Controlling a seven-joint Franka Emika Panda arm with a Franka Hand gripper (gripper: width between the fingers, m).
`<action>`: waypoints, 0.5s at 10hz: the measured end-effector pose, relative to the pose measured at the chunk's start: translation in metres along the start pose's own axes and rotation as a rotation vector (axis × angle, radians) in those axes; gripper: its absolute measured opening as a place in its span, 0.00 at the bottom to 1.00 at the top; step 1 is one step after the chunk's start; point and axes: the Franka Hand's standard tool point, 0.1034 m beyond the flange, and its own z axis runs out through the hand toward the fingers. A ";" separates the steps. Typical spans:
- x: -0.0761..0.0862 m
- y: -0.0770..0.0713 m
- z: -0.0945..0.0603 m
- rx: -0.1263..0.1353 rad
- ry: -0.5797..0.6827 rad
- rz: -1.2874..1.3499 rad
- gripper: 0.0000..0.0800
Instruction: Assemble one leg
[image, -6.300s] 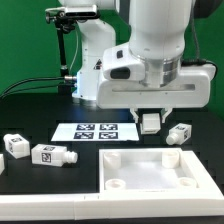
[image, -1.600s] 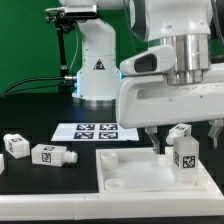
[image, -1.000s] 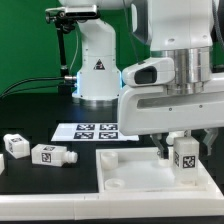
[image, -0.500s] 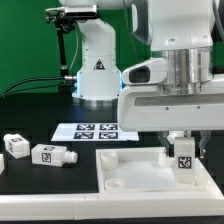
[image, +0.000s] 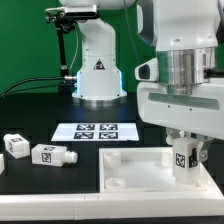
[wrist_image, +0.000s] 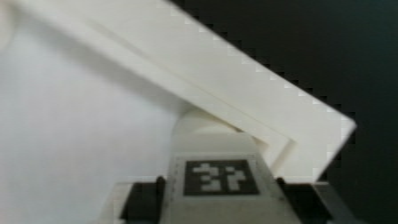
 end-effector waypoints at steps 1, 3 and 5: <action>0.000 0.000 0.000 0.001 0.000 -0.008 0.36; 0.000 0.000 0.000 0.000 0.000 -0.058 0.59; 0.002 -0.001 -0.001 -0.015 0.001 -0.318 0.77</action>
Offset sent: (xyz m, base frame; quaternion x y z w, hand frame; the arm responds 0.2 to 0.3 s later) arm 0.0000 0.0000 0.0000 0.0000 0.0000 0.0000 1.0000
